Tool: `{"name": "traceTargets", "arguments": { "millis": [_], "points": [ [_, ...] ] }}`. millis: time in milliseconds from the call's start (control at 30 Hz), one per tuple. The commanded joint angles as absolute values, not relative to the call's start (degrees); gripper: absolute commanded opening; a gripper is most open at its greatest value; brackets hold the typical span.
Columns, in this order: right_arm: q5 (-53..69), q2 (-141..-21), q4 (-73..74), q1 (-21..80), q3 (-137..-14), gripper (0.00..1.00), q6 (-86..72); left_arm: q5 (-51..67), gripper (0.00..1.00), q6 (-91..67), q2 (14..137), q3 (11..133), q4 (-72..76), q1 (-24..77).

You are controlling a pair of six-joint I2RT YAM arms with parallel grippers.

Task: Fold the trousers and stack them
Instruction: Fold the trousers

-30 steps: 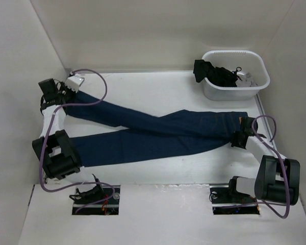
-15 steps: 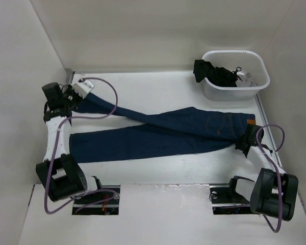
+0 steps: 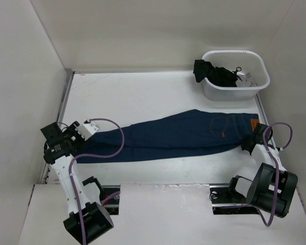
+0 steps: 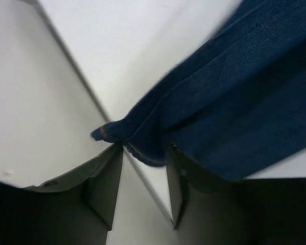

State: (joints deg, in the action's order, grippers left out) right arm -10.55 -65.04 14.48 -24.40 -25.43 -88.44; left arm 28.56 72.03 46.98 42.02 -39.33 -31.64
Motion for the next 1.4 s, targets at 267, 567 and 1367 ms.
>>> {"name": "traceTargets", "arguments": {
  "millis": [267, 567, 1367],
  "points": [
    [-8.6, -67.4, 8.1, -24.7, -25.0, 0.35, -87.3, 21.2, 0.49, 90.5, 49.3, 55.5, -87.3, -31.6],
    [-8.9, -67.1, 7.9, -26.7, -24.6, 0.36, -85.9, 10.2, 0.48, 86.2, 57.9, 54.9, -84.4, -26.1],
    [-18.3, -61.8, 15.8, -26.1, -25.8, 0.32, -86.9, 2.9, 0.5, 79.5, 93.3, 64.4, -62.4, -14.1]
  ]
}}
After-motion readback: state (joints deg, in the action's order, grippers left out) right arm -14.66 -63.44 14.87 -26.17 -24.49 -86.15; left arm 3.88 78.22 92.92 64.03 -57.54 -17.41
